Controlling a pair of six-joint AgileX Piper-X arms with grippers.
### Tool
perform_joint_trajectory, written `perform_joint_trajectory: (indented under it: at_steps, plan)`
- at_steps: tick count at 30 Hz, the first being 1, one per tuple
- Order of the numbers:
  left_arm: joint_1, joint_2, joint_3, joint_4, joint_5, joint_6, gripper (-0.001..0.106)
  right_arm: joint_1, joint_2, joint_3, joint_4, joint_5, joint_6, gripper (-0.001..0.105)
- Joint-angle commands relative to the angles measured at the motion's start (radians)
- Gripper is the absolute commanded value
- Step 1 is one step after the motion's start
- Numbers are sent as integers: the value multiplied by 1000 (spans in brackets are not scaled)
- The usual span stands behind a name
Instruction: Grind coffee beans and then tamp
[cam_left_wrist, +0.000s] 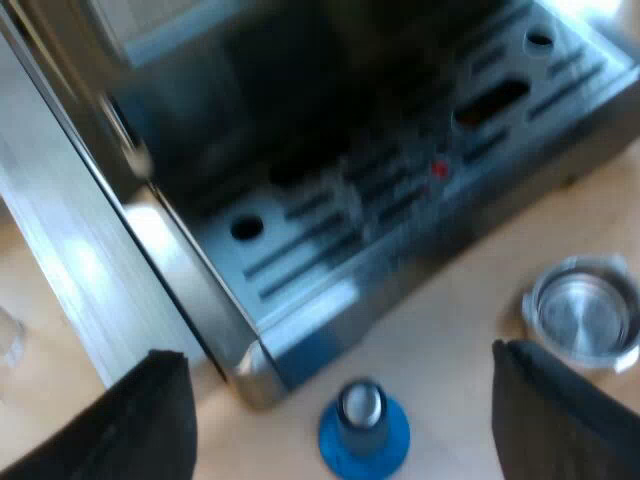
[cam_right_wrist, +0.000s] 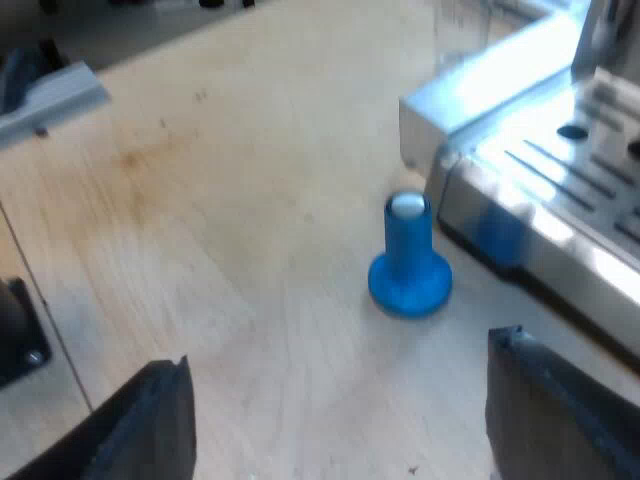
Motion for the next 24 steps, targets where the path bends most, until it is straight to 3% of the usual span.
perform_joint_trajectory:
  at_steps: [1,9,12,16,18,19,24]
  plan:
    - [-4,-15,-67,16,-12,6,64,-2,-44,-54,92,-15,-4,62]
    - [8,-15,-157,32,-2,-43,63,-49,-87,-183,326,13,-9,62]
    - [42,-11,-166,32,36,-54,63,-103,-87,-200,364,8,-9,62]
    - [90,6,-167,27,80,-66,63,-192,-87,-212,377,-63,-9,62]
    - [125,14,-168,28,109,-70,63,-288,-87,-211,385,-148,-9,62]
    - [179,42,-168,13,124,-86,63,-314,-87,-211,389,-162,-9,62]
    - [185,53,-168,22,124,-88,63,-491,-99,-211,431,-267,-12,62]
